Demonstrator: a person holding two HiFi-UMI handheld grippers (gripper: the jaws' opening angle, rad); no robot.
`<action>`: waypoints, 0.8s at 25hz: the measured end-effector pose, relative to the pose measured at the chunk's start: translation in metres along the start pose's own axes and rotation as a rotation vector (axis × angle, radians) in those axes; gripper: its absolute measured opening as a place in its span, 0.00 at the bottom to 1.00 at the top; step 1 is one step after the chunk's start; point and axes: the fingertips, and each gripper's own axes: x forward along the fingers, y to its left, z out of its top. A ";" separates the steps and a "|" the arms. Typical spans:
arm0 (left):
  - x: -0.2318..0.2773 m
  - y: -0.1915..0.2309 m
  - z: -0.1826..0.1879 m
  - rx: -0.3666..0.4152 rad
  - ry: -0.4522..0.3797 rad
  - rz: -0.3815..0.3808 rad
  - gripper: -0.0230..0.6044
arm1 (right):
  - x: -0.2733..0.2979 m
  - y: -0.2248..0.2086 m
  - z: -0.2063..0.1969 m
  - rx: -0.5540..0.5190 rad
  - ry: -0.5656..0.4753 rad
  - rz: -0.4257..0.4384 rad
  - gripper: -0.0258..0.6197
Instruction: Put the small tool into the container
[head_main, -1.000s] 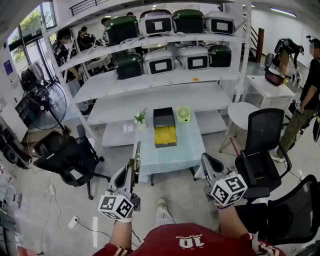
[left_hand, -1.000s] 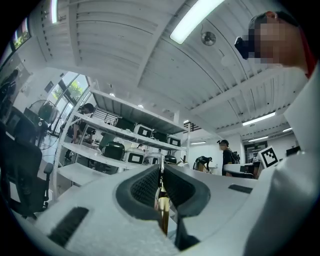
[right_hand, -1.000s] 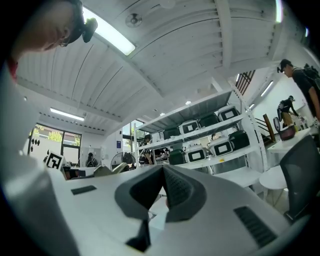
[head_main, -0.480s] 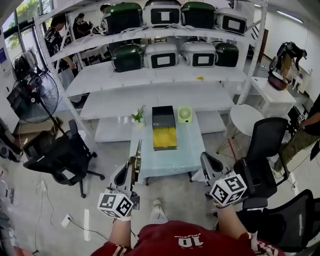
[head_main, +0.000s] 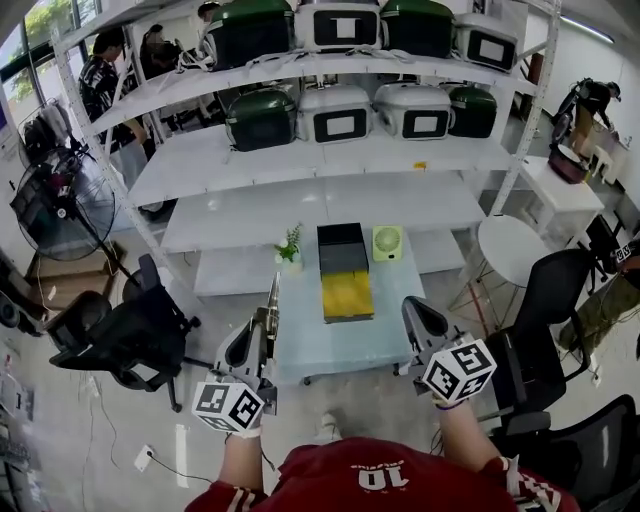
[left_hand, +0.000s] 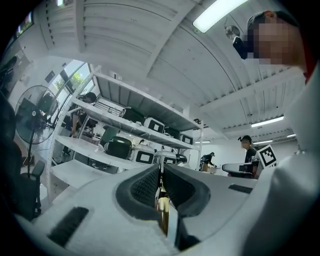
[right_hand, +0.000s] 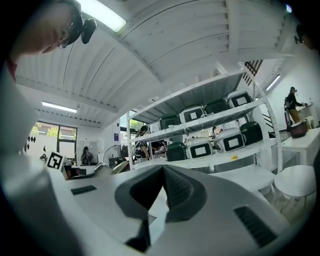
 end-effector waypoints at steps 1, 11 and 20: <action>0.007 0.008 0.002 -0.004 0.000 -0.002 0.08 | 0.009 0.000 0.000 -0.002 0.006 -0.003 0.05; 0.067 0.065 0.012 -0.042 -0.002 -0.054 0.08 | 0.080 -0.006 0.012 -0.031 0.010 -0.056 0.05; 0.094 0.091 0.001 -0.062 0.021 -0.101 0.08 | 0.108 -0.010 0.000 -0.035 0.024 -0.106 0.05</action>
